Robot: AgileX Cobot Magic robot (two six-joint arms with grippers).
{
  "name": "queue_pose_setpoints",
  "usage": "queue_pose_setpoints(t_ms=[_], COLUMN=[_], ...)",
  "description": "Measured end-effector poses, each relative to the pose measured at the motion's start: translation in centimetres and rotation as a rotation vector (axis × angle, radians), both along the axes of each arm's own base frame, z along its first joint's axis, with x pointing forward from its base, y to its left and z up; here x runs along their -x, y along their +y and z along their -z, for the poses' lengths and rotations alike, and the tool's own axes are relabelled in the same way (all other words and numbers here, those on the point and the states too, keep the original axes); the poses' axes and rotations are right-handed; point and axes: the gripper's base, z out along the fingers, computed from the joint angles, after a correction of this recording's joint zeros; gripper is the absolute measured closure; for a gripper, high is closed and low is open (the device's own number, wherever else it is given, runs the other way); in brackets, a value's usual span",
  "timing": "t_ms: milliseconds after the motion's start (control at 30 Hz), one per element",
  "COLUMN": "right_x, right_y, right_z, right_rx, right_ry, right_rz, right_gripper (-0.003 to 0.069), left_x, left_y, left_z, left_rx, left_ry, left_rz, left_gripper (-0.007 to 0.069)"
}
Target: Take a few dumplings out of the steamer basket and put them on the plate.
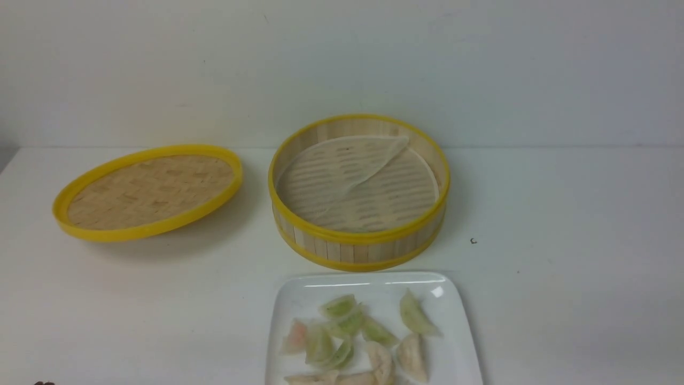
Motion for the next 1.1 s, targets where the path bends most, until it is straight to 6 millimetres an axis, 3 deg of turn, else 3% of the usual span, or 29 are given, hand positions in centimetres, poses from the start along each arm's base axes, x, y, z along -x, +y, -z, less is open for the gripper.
queue_pose_setpoints(t_ms=[67, 1100], right_x=[-0.2, -0.2], right_y=[-0.2, -0.4], right_z=[2.3, 2.4], right_rx=[-0.006, 0.003], right_ry=[0.078, 0.079], right_rz=[0.043, 0.07], right_gripper=[0.0673, 0.0673], left_x=[0.0, 0.0], left_y=[0.0, 0.0], left_z=[0.0, 0.0], left_rx=[0.0, 0.0], left_ry=[0.0, -0.001], left_rz=[0.0, 0.0], left_gripper=[0.0631, 0.0631])
